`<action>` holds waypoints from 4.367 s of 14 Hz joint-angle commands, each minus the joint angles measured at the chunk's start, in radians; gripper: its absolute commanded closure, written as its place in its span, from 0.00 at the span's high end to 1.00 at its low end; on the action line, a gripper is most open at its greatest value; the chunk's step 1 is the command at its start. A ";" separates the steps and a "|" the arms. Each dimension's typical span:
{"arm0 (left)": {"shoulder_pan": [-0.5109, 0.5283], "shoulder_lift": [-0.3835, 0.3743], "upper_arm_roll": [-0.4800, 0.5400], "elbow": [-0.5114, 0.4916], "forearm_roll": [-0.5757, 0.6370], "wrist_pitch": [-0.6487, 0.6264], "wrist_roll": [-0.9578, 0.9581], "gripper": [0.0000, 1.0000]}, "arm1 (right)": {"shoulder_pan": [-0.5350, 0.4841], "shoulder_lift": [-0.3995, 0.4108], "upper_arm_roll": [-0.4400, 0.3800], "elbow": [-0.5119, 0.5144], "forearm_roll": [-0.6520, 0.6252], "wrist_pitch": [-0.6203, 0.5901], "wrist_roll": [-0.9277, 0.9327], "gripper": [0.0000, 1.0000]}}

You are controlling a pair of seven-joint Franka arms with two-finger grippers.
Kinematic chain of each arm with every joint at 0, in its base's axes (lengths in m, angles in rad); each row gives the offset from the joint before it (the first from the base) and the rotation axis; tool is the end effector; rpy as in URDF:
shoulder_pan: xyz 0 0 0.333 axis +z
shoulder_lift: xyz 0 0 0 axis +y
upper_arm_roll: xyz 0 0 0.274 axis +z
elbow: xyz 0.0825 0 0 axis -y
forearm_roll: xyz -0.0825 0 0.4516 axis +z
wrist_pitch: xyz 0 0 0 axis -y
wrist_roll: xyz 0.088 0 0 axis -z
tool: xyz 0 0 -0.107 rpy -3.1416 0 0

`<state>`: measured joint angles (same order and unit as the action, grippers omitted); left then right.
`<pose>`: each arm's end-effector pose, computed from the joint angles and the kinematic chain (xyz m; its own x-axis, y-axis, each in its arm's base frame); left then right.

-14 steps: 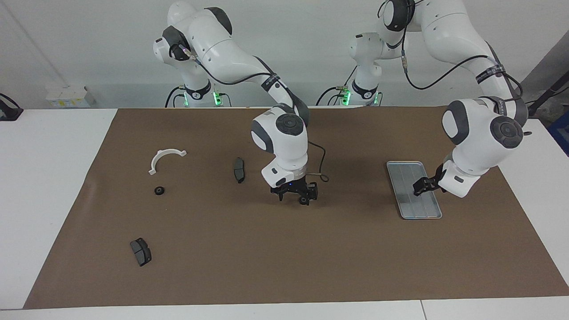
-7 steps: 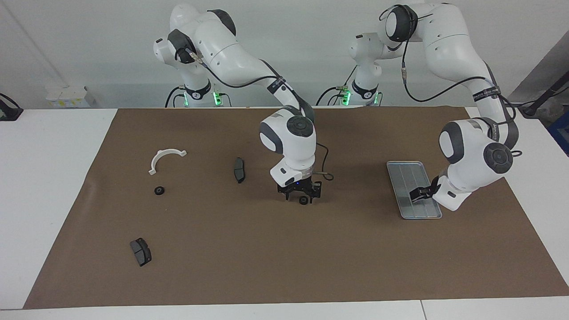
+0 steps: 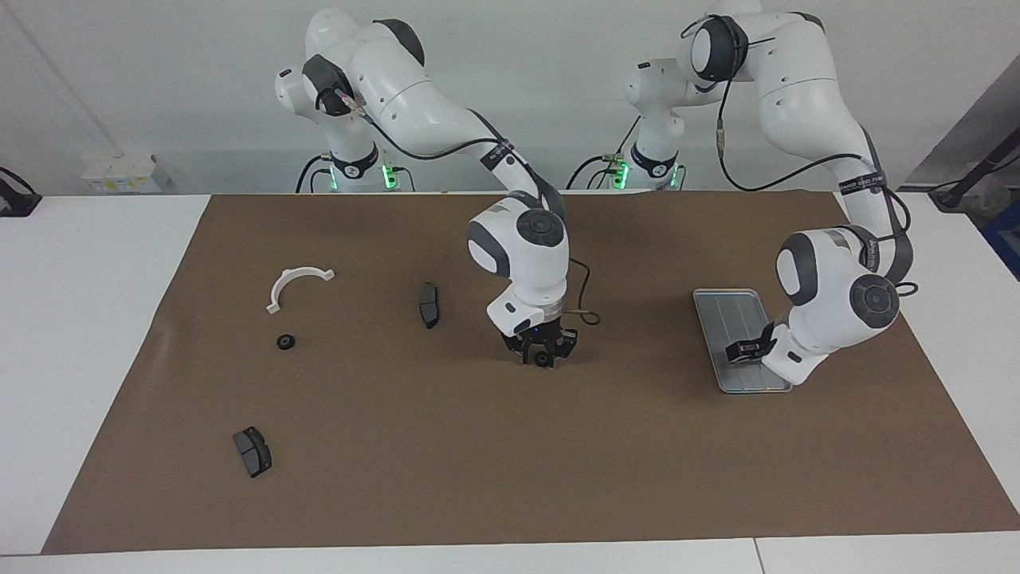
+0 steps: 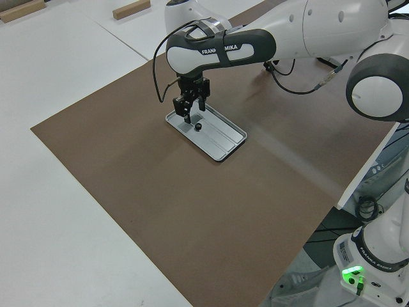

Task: Place bearing gear from tray to pile
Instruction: 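Grasp the second gear with the right gripper while the left gripper returns, then grasp the third gear with the left gripper while the right gripper carries, then place the second gear by the pile with the right gripper while the left lifts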

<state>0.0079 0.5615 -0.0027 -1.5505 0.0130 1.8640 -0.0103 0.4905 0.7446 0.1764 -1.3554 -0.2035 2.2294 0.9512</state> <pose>0.7043 0.0048 0.2337 0.9694 0.0116 -0.2454 0.0089 -0.9999 -0.0122 0.6312 0.4583 0.2336 0.9656 -0.2266 0.1279 -0.2177 -0.9727 -0.0803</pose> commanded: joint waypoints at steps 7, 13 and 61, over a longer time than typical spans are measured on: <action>0.026 -0.071 0.000 -0.060 -0.004 -0.022 0.033 0.70 | 0.006 0.007 0.002 -0.014 -0.033 0.035 0.043 0.52; 0.020 -0.234 -0.002 -0.221 -0.004 0.061 0.033 0.70 | 0.010 0.002 0.002 -0.016 -0.040 0.016 0.044 0.02; 0.043 -0.292 -0.002 -0.502 -0.008 0.535 0.076 0.05 | -0.549 -0.633 0.005 -0.854 0.291 0.109 -0.881 1.00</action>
<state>0.0418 0.2736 -0.0009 -2.0624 0.0130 2.3903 0.0567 -0.0523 0.1349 0.1780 -2.2387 0.0631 2.3792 0.0535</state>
